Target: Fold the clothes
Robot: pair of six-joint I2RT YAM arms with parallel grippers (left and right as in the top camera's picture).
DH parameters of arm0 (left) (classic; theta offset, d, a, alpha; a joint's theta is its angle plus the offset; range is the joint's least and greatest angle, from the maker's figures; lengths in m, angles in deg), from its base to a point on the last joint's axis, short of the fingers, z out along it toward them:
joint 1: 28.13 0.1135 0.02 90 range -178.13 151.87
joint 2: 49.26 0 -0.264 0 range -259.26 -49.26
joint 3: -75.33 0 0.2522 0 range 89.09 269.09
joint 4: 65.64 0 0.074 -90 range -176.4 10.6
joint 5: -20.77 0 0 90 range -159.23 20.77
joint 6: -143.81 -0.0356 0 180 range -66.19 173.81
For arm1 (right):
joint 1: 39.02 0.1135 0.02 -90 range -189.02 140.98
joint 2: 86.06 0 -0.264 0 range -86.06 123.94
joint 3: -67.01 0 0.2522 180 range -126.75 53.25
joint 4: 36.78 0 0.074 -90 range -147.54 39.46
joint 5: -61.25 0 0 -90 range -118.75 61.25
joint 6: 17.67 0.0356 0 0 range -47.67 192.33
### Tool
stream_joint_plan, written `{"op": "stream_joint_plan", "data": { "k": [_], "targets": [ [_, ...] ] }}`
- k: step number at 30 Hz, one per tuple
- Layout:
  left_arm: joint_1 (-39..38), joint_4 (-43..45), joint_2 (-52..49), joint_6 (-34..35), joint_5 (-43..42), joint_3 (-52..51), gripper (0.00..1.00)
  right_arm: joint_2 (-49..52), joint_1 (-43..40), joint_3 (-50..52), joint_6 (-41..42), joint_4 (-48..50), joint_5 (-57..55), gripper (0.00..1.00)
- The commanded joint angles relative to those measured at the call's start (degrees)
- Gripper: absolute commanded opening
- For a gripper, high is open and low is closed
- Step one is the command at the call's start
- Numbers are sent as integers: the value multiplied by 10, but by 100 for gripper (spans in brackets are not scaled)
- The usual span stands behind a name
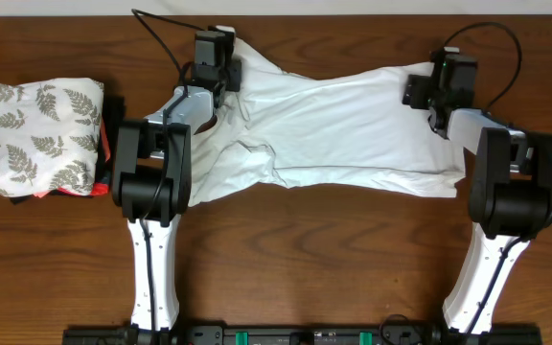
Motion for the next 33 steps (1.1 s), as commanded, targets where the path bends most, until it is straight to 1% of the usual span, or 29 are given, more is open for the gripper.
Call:
{"op": "stream_joint_plan", "data": {
  "k": [1, 4, 7, 9, 10, 11, 12, 13, 14, 15, 16, 18, 20, 26, 33],
  "targets": [
    [4, 9, -14, 3, 27, -3, 6, 10, -9, 10, -9, -63, 16, 99],
    [4, -1, -14, 3, 27, -3, 6, -42, -7, 3, -19, -116, 28, 99],
    [4, -20, -14, 3, 27, -3, 6, -116, 0, 1, -20, -168, 37, 99],
    [4, -30, -14, 3, 27, -3, 6, -167, 8, 1, -30, -204, 94, 99],
    [4, -33, -14, 3, 27, -3, 5, -188, 14, 1, -33, -221, 133, 95],
    [4, -37, -14, 3, 27, -3, 6, -213, 24, 1, -32, -242, 177, 82],
    [4, -37, -14, 3, 27, -3, 6, -227, 31, 1, -32, -254, 200, 72],
    [4, -38, -14, 3, 27, -3, 6, -242, 44, 1, -32, -269, 214, 57],
    [4, -38, -14, 3, 27, -3, 6, -256, 59, 1, -32, -285, 217, 37],
    [4, -39, -14, 3, 27, -3, 6, -264, 73, 1, -32, -295, 217, 23],
    [5, -39, -14, 3, 27, -3, 6, -271, 89, 1, -32, -304, 217, 16],
    [5, -39, -14, 3, 27, -3, 6, -273, 127, 1, -32, -315, 221, 8],
    [5, -39, -14, 3, 27, -3, 6, -268, 172, 2, -33, -322, 221, 5],
    [5, -39, -14, 3, 27, -3, 6, -234, 270, 2, -35, -303, 215, 5],
    [5, -39, -14, 3, 27, -3, 6, -168, 341, 2, -6, -254, 215, 4]
  ]
}}
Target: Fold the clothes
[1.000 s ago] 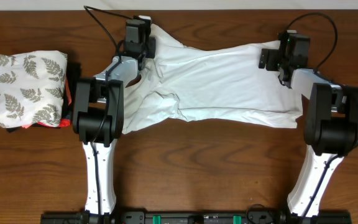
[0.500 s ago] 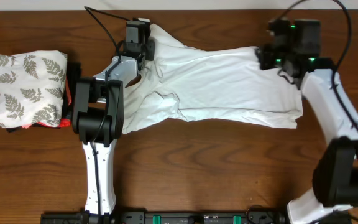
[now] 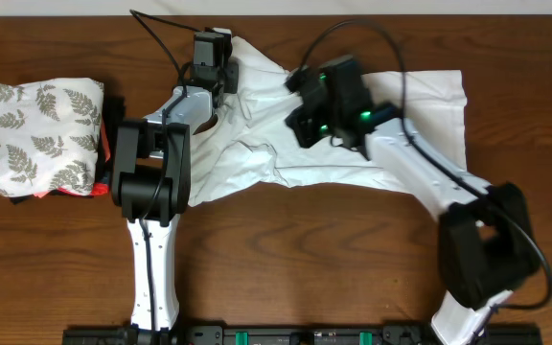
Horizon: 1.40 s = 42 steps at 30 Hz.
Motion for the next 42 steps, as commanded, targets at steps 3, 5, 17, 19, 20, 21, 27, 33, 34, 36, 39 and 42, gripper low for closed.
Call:
{"op": "stream_joint_plan", "data": {
  "k": [3, 5, 17, 19, 20, 21, 27, 33, 34, 36, 39, 42],
  "targets": [
    [3, -9, -14, 3, 8, -3, 6, 59, 42, 3, 34, 23, 3, 4],
    [3, -9, -14, 3, 8, -3, 6, 78, 54, 3, 38, 24, 3, 3],
    [3, -8, -14, 3, 9, -3, 6, 105, 94, 3, 61, -35, 10, 3],
    [3, -8, -14, 3, 9, -3, 6, 105, 102, 3, 61, -58, 10, 2],
    [4, -8, -14, 3, 9, -3, 6, 105, 106, 3, 61, -66, 9, 2],
    [4, -8, -14, 3, 9, -3, 6, 106, 110, 3, 61, -71, 9, 2],
    [4, -9, -14, 3, 9, -3, 6, 113, 122, 3, 61, -74, -5, 1],
    [8, -9, -14, 3, 8, -3, 6, 113, 115, 2, 61, -38, -20, 1],
    [10, -11, -14, 3, 9, -3, 6, 111, 114, 2, 61, -31, -17, 1],
    [11, -13, -14, 3, 8, -3, 6, 105, 109, -2, 61, -22, -13, 1],
    [14, -13, -14, 3, 8, -3, 6, 100, 100, -11, 61, -12, -20, 1],
    [14, -13, -14, 3, 4, -3, 6, 100, 93, -13, 61, 13, -45, 1]
  ]
}}
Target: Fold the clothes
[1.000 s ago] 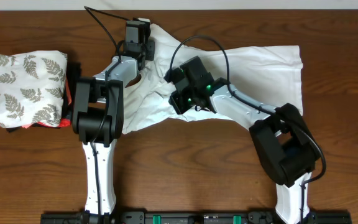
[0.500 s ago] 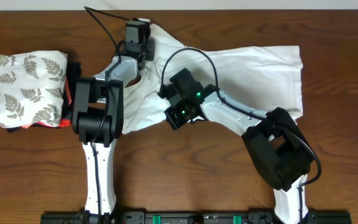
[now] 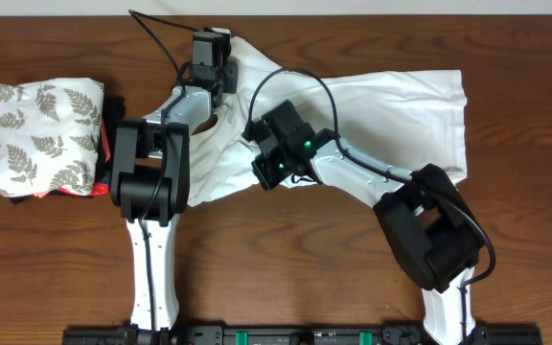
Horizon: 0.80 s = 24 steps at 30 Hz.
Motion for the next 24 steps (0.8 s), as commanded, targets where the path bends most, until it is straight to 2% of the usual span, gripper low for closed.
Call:
{"op": "stream_joint_plan", "data": {
  "k": [1, 5, 11, 17, 24],
  "targets": [
    [10, -11, -14, 3, 7, -3, 6, -3, -11, -15, 3, 12, -42, 1],
    [10, -10, -14, 3, 7, -3, 6, 11, -11, -15, 3, 13, -95, 1],
    [10, -11, -14, 3, 7, -3, 6, 62, -10, -15, 8, 3, -94, 1],
    [10, -10, -14, 3, 7, -3, 6, 69, -9, -15, 31, -18, -58, 1],
    [12, 14, -14, 3, 7, -3, 6, 69, 3, -15, 94, -168, 33, 1]
  ]
}}
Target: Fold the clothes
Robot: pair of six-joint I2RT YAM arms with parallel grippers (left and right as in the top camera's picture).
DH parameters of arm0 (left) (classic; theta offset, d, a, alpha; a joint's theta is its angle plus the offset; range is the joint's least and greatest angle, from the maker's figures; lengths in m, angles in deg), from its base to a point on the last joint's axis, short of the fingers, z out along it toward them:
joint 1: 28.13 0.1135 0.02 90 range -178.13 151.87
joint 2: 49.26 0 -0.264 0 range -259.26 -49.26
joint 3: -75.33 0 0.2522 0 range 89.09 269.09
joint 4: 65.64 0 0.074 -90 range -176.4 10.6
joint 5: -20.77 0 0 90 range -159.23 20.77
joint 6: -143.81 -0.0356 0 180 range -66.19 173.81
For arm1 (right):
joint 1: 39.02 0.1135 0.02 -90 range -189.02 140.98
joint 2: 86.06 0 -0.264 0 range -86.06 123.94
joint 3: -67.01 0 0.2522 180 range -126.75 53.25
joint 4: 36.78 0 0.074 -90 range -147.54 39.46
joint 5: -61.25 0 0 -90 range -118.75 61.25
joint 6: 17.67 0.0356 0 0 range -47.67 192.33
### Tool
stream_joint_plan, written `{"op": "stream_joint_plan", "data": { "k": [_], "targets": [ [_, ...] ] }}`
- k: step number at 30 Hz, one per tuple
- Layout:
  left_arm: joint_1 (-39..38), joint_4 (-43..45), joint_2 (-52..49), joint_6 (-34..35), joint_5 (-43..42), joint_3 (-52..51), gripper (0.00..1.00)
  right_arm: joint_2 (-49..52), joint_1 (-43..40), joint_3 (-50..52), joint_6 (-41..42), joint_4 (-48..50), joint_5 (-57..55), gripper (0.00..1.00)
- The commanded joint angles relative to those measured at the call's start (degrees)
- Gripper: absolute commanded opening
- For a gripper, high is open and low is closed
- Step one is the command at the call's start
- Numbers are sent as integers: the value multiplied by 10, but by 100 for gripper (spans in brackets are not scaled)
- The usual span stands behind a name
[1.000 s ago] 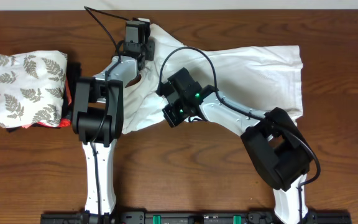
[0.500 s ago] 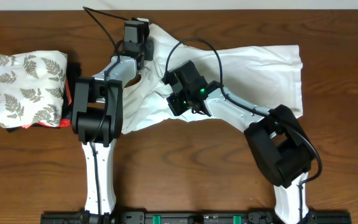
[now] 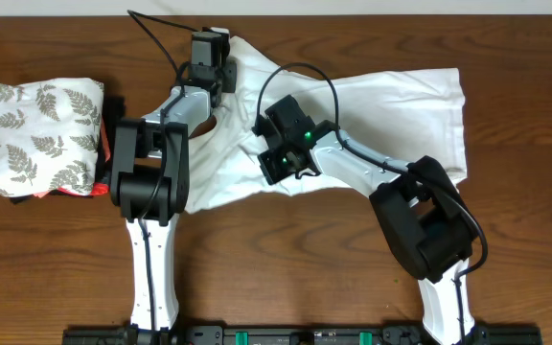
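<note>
A white garment point(image 3: 391, 115) lies spread across the wooden table, crumpled in its left half. My left gripper point(image 3: 228, 75) rests on the garment's upper left part, where creases run out from it; it looks shut on the cloth there. My right arm reaches in from the right across the garment. Its gripper point(image 3: 281, 165) points down at the middle of the cloth, close to the lower edge. The arm's own body hides its fingers from above, so whether they are open or shut does not show.
At the far left stands a folded pile topped by a white fern-print cloth point(image 3: 41, 134), with red fabric point(image 3: 102, 187) under it. Both arm bases point(image 3: 151, 192) stand at the front, and cables point(image 3: 161, 38) loop along the back edge.
My right gripper has shifted a little to the right and down, staying over the middle of the garment. The left gripper and the cloth's outline look unchanged.
At first both grippers were at the garment's upper corners, left and right. Then the right corner lay flat and free, with my right gripper over the cloth's upper middle. Later it stood lower, at the crumpled centre, where it still is. The left gripper never moved.
</note>
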Motion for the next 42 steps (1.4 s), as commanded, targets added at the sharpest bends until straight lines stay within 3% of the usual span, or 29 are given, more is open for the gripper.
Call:
{"op": "stream_joint_plan", "data": {
  "k": [1, 7, 23, 26, 32, 37, 42],
  "targets": [
    [10, 10, -14, 3, 7, -3, 6, 34, 16, 26, 39, -74, 53, 1],
    [14, 36, -14, 3, 7, -3, 6, 34, 37, 26, 38, -120, 63, 1],
    [15, 43, 2, 0, -2, -2, 6, 29, 22, 25, 39, -57, 63, 2],
    [16, 31, 33, -17, -2, -1, 6, 16, 1, 14, 38, -38, 61, 11],
    [16, -60, 109, -18, -2, 0, 6, -37, -85, -38, 37, -32, 5, 19],
    [16, -159, 163, 25, -2, 0, 6, -68, -179, -66, 31, -33, -38, 28],
    [15, -182, 181, 27, -6, 0, 6, -67, -239, -64, 28, -84, 33, 27]
  ]
}}
